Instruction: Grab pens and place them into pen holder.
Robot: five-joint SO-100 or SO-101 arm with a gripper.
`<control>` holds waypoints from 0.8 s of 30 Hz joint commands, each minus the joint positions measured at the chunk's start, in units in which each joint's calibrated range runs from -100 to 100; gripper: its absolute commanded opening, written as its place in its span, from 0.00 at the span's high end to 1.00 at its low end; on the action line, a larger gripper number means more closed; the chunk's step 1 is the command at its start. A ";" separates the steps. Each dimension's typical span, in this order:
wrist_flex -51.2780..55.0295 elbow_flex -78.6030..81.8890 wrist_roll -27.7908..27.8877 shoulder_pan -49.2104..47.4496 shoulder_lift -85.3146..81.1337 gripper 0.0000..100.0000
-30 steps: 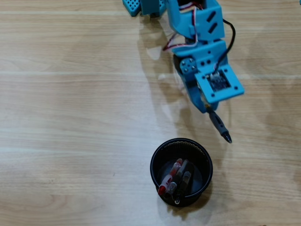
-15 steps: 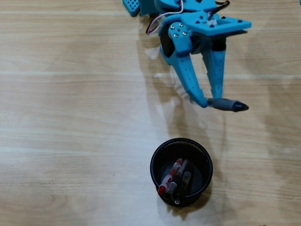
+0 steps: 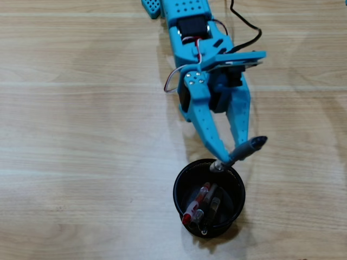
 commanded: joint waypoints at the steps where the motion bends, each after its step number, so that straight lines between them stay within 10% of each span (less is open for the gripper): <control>1: -7.63 0.02 -0.34 1.34 1.90 0.98; 24: -10.09 0.29 -4.43 0.52 10.05 0.84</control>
